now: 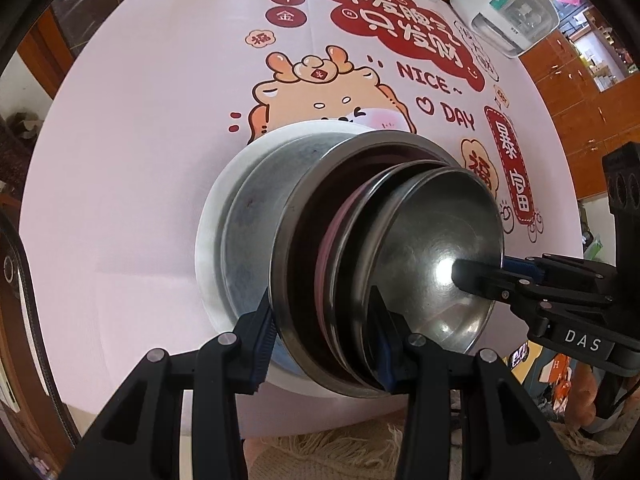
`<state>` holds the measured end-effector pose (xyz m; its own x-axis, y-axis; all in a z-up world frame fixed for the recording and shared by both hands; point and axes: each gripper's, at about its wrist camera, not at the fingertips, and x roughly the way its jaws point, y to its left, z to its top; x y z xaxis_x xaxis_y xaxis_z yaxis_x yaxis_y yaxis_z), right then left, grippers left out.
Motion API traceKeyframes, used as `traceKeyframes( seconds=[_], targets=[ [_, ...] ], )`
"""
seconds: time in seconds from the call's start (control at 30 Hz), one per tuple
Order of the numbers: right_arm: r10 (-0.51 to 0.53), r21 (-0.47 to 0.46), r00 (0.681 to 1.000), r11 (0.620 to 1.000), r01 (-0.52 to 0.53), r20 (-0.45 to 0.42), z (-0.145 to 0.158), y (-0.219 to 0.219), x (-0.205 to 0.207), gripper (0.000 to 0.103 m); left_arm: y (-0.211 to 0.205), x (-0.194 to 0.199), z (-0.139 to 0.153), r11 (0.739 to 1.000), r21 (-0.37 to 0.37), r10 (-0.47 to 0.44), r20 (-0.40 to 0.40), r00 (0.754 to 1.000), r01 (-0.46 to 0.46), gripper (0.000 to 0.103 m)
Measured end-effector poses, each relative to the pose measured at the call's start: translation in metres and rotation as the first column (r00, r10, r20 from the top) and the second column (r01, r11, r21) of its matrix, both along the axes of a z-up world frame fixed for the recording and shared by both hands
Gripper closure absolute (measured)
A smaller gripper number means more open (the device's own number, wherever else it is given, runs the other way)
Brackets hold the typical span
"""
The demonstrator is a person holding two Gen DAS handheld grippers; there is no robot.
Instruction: Organize plates and bowls
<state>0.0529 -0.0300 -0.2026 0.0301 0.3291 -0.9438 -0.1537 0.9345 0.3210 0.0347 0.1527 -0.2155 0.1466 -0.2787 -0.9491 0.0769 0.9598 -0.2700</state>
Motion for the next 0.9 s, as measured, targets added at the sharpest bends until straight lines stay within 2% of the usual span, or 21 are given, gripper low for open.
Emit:
traceKeyframes(
  seconds=[0.2,0.47,0.53,0.6,0.73,0.9],
  targets=[
    [-0.012,-0.002,1.0,1.0,0.012,-0.014,-0.008,0.004,0.0,0.076,0.003,0.004,-0.012,1.0,-0.019,0.003,-0.033,0.999,-0.003,0.062],
    [-0.005,-0.023,0.999,1.0,0.006,0.043,-0.003,0.01,0.005,0.074,0.006,0.007,-0.013,1.0,-0.003,0.021,0.008,1.0,-0.021,0.061],
    [-0.005,-0.032,0.997,0.999,0.008,0.074,0.0,0.011,0.005,0.073,0.007,0.007,-0.009,1.0,0.012,0.025,0.042,0.999,-0.026,0.06],
    [-0.004,-0.042,0.993,0.999,0.009,0.117,0.006,0.011,0.003,0.072,0.006,0.008,-0.006,0.999,0.029,0.022,0.062,0.998,-0.024,0.055],
    [0.008,-0.037,0.983,0.999,-0.001,0.183,0.019,0.012,-0.003,0.07,0.008,0.008,0.006,0.998,0.037,0.037,0.104,0.994,-0.041,0.037],
    [0.005,-0.034,0.975,0.999,0.003,0.221,0.031,0.01,-0.012,0.07,0.009,0.003,0.021,0.998,0.037,0.043,0.136,0.99,-0.048,0.034]
  ],
)
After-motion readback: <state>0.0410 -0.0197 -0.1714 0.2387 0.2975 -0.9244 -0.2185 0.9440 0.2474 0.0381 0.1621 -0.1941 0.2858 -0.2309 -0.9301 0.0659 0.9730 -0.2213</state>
